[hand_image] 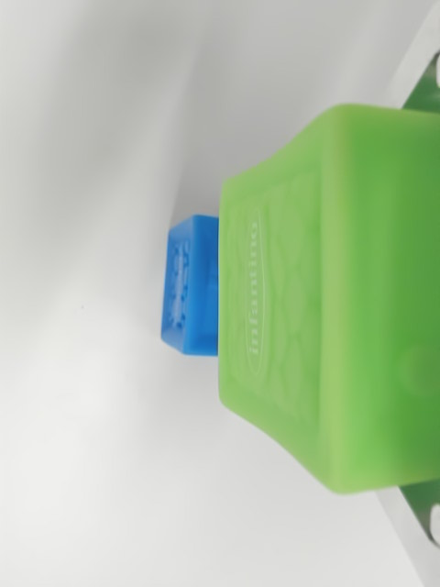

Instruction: Stack cube

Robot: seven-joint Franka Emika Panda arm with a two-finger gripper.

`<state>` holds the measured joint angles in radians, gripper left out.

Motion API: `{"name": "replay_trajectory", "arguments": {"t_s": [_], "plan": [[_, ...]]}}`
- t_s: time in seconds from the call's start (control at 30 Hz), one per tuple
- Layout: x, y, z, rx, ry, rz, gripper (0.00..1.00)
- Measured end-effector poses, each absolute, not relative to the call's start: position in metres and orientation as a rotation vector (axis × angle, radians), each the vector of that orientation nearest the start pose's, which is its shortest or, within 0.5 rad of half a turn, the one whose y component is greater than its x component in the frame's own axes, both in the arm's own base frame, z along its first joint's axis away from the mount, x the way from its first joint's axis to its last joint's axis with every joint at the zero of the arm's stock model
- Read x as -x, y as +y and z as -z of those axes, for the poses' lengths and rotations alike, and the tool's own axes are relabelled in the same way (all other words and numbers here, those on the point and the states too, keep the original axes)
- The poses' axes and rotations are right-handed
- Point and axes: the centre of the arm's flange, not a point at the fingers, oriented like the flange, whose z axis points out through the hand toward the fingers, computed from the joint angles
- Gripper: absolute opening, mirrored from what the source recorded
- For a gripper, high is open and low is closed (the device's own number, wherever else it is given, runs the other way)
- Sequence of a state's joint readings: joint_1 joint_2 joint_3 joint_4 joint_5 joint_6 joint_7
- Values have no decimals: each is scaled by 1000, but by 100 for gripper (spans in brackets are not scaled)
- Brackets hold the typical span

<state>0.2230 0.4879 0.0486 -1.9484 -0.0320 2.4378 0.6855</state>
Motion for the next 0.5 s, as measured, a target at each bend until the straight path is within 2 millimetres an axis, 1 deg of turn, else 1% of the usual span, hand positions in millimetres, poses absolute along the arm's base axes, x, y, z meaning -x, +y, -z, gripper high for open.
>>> {"name": "replay_trajectory", "arguments": {"t_s": [0.23, 0.5], "plan": [[-597, 165, -202, 3081, 614, -12, 0], [-598, 165, -186, 3080, 613, -9, 0]]}}
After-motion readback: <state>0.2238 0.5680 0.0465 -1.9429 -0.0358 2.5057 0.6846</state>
